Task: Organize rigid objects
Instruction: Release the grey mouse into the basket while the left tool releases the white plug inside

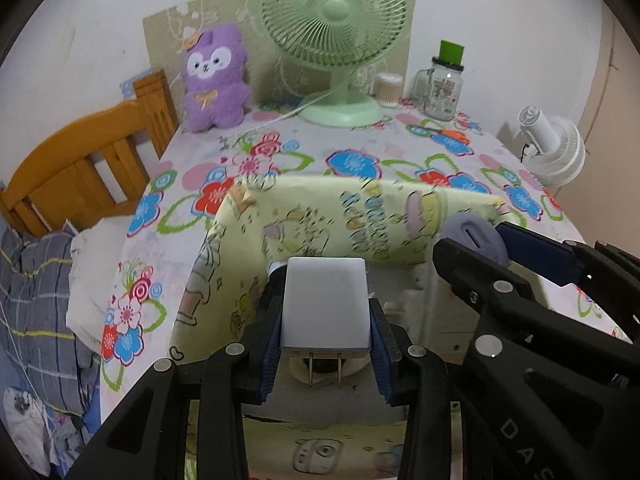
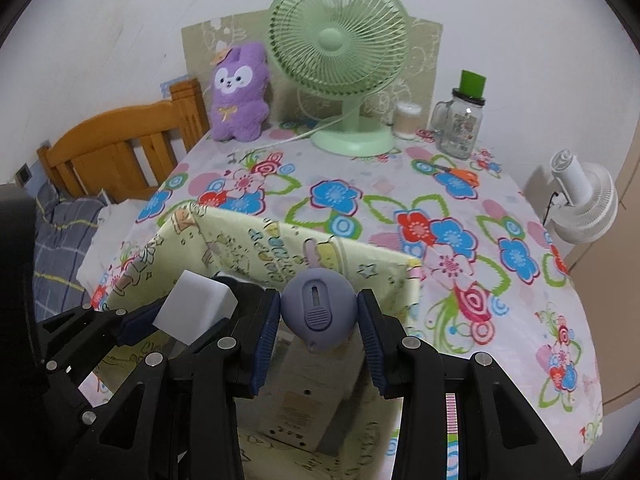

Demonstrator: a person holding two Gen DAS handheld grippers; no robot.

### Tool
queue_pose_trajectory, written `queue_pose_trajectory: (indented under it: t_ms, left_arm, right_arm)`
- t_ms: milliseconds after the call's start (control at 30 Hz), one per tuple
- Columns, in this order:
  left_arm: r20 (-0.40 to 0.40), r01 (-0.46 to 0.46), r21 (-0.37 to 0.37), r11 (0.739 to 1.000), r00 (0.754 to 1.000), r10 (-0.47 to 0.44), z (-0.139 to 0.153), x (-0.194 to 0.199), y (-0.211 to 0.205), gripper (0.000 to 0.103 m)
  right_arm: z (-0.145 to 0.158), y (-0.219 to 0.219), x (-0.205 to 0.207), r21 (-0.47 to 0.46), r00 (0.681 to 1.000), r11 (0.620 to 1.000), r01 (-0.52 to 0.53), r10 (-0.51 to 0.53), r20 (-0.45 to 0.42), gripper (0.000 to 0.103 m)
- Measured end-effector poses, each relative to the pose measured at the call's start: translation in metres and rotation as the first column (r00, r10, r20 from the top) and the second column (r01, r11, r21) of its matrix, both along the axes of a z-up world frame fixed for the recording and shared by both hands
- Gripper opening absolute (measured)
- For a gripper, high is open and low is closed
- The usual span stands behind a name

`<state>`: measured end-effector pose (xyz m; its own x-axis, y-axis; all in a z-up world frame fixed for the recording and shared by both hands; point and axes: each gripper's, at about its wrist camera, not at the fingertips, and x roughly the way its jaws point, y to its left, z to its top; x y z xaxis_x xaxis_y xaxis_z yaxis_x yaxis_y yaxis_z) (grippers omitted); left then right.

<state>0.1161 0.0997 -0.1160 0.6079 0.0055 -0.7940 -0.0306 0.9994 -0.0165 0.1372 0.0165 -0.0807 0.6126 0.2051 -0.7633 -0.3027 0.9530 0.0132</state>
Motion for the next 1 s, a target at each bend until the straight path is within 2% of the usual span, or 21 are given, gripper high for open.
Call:
queue_pose_trajectory:
  t_ms: [200,367,500,567,733,833,1000]
  left_arm:
    - [-0.006,0.013,-0.018,1.000,1.000,-0.014,-0.002,0.003,0.003,0.041]
    - [0.000,0.032,-0.014,0.999,0.999,-0.032,-0.003,0.001,0.001,0.041]
    - [0.013,0.065,-0.037,0.997,0.998,-0.065,-0.003,-0.002,-0.003,0.055]
    - [0.016,0.068,-0.057,0.996,0.998,-0.067,-0.003,-0.003,-0.005,0.061]
    - [0.018,0.078,-0.055,0.995,0.997,-0.077,-0.001,-0.002,-0.011,0.074]
    - [0.035,0.064,-0.026,0.998,0.997,-0.063,0.002,-0.005,-0.014,0.082]
    - [0.048,0.059,-0.031,0.998,0.997,-0.057,0.009,-0.009,-0.017,0.084]
  right_arm:
    - [-0.010,0.006,0.010,0.010,0.999,1.000,-0.005,0.006,-0.034,0.043]
    - [-0.010,0.007,0.015,0.007,1.000,1.000,-0.015,0.016,-0.021,0.043]
    - [-0.011,0.010,0.019,-0.007,0.999,0.999,-0.033,0.033,-0.006,0.045]
    - [-0.012,0.010,0.020,-0.008,0.999,0.999,-0.039,0.039,-0.007,0.060]
    - [-0.012,0.005,0.020,0.012,0.999,0.999,-0.032,0.032,-0.018,0.067]
    - [-0.010,0.001,0.017,0.005,0.999,1.000,-0.031,0.031,-0.009,0.073]
    - [-0.002,-0.004,0.005,-0.023,0.999,0.999,-0.029,0.030,0.037,0.081]
